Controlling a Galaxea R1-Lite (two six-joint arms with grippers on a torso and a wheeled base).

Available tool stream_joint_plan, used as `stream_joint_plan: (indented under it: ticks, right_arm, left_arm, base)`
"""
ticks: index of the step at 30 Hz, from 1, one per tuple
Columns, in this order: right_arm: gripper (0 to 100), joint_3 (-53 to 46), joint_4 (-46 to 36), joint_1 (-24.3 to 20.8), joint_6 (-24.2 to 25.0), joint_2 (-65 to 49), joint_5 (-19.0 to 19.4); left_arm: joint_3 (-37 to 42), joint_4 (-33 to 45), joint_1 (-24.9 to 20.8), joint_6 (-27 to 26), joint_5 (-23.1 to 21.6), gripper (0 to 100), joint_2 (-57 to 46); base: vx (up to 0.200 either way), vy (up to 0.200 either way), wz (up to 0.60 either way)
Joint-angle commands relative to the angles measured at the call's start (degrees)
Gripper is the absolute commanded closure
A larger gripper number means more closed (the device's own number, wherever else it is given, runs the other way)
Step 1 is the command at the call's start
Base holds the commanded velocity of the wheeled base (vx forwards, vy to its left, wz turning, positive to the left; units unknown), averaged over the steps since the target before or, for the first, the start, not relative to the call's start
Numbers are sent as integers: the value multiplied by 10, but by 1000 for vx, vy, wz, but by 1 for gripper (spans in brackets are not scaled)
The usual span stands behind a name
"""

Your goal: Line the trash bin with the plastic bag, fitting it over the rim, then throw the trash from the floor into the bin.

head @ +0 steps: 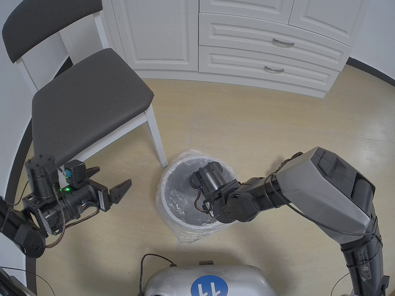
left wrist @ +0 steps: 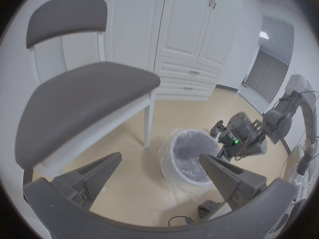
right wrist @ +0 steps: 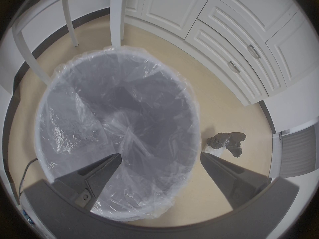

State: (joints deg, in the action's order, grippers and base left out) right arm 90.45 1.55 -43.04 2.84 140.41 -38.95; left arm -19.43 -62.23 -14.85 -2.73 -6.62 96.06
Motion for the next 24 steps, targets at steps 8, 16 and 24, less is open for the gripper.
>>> stream_joint_plan:
  ticks: [8,16,24]
  right_arm:
    - [0,-87,-11,-5,-11,-41,-2]
    - [0,-106,-6,-15,-9,-67,-2]
    - [0,-83,21,-15,1,-70,-1]
  left_arm:
    - [96,66,28,4,20,0,-324]
    - [13,361,34,5,22,0,-511]
    - [-54,539,36,18,50,0,-624]
  base:
    - [0,0,0]
    - [0,0,0]
    - [0,0,0]
